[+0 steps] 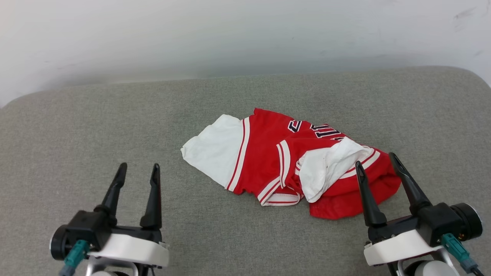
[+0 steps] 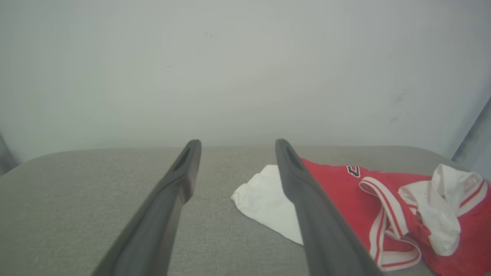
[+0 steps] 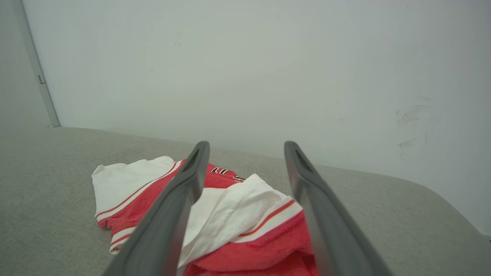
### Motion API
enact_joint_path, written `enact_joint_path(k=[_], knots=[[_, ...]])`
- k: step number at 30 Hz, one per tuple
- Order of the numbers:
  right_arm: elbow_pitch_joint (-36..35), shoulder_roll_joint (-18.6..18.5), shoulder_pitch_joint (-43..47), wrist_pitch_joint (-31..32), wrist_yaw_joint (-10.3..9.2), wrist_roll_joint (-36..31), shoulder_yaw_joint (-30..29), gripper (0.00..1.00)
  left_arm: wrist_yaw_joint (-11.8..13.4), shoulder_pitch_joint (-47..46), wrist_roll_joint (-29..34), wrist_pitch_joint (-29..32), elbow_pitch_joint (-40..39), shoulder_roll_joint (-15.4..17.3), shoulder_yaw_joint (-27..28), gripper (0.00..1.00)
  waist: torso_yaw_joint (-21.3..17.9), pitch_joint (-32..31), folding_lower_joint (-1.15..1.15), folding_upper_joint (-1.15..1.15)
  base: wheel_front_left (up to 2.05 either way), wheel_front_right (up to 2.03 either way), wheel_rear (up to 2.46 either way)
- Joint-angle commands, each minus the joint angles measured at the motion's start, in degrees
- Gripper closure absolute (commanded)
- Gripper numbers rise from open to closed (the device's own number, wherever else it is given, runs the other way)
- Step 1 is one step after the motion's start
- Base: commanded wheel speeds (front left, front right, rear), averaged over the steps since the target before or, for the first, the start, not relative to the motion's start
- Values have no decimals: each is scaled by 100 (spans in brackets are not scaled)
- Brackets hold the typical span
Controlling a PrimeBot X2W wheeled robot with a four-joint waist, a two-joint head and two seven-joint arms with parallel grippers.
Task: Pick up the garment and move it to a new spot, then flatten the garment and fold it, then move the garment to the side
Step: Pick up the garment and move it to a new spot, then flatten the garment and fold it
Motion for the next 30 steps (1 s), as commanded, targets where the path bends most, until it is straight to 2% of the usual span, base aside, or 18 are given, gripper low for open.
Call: enact_joint_path(k=[1, 5, 15, 17, 19, 22, 25, 30], knots=[[0, 7, 27, -14, -4, -6, -17, 0, -46, 89, 100, -14, -68, -86, 52, 0, 2, 2, 0, 0, 0, 0, 0], [52, 8, 103, -14, -4, 32, -55, 0, -264, 278, 393, -15, -113, -365, 165, 0, 38, -26, 0, 0, 0, 0, 0], [138, 8, 114, -10, -3, -269, -28, 0, -713, 169, 815, -15, 86, -749, 385, 0, 114, 70, 0, 0, 0, 0, 0], [178, 8, 96, 173, -4, -322, 79, 0, -795, 129, 868, -15, 136, -780, 426, 0, 147, 126, 0, 0, 0, 0, 0], [177, -34, 35, 554, -3, -408, 333, 0, -853, 105, 926, -15, 175, -838, 463, 0, 181, 173, 0, 0, 0, 0, 0], [34, -371, -90, 1376, -4, -234, 780, 0, -909, 68, 1001, -15, 176, -956, 518, 0, 237, 239, 0, 0, 0, 0, 0], [-181, -784, -234, 2452, -4, 103, 1203, 0, -952, 23, 1064, -15, 162, -1053, 583, 0, 293, 301, 0, 0, 0, 0, 0], [-601, -1245, -425, 4310, -4, 912, 1519, 0, -1037, -28, 1170, -15, 208, -1145, 604, 0, 446, 376, 0, 0, 0, 0, 0]])
